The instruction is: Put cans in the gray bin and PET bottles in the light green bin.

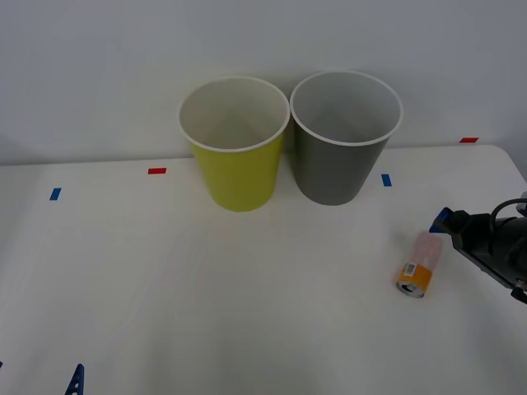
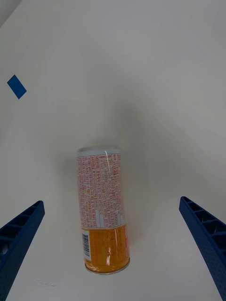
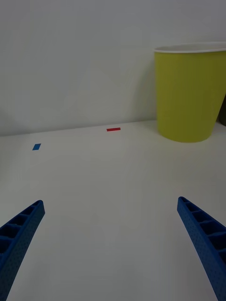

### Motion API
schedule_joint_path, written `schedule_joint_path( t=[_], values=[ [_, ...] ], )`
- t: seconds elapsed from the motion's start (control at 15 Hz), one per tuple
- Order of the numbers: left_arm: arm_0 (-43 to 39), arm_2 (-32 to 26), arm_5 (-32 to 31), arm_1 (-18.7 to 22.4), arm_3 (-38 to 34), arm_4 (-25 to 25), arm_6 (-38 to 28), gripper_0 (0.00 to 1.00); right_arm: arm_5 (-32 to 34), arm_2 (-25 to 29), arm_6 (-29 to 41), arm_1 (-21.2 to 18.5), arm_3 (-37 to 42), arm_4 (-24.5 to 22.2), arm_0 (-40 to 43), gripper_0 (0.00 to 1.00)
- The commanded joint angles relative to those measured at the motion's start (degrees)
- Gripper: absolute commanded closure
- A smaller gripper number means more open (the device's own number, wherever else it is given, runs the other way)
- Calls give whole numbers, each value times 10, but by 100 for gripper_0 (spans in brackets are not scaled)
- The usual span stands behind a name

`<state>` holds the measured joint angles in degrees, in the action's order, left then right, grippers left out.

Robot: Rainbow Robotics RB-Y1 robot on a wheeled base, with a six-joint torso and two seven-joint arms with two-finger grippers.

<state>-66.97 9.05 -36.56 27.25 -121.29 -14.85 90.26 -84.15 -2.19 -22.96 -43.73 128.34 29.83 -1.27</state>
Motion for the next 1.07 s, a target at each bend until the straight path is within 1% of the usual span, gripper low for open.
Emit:
schedule_joint_path(
  t=[0.07, 0.13, 0.27, 0.33, 0.4, 0.47, 0.6, 0.87, 1.07],
  values=[
    [0, 0, 0, 0, 0, 0, 0, 3, 0, -7, -2, -1, -38, 37, -33, 0],
    [0, 0, 0, 0, 0, 0, 0, 3, 0, -17, -2, -6, -55, 50, -51, 0],
    [0, 0, 0, 0, 0, 0, 0, 3, 0, -25, -6, -21, -99, 95, -84, 0],
    [0, 0, 0, 0, 0, 0, 0, 3, 0, -28, -15, -32, -118, 122, -97, 0],
    [0, 0, 0, 0, 0, 0, 0, 3, 0, -44, -45, -51, -138, 145, -112, 0],
    [0, 0, 0, 0, 0, 0, 0, 3, 0, -55, -51, -63, -155, 156, -123, 0],
    [0, 0, 0, 0, 0, 0, 0, 3, 0, -63, -53, -66, -179, 170, -139, 0],
    [0, 0, 0, 0, 0, 0, 0, 3, 1, -85, -58, -66, -216, 177, -160, 0],
    [0, 0, 0, 0, 0, 0, 0, 3, 16, -99, -65, -66, -247, 193, -175, 0]
  ],
)
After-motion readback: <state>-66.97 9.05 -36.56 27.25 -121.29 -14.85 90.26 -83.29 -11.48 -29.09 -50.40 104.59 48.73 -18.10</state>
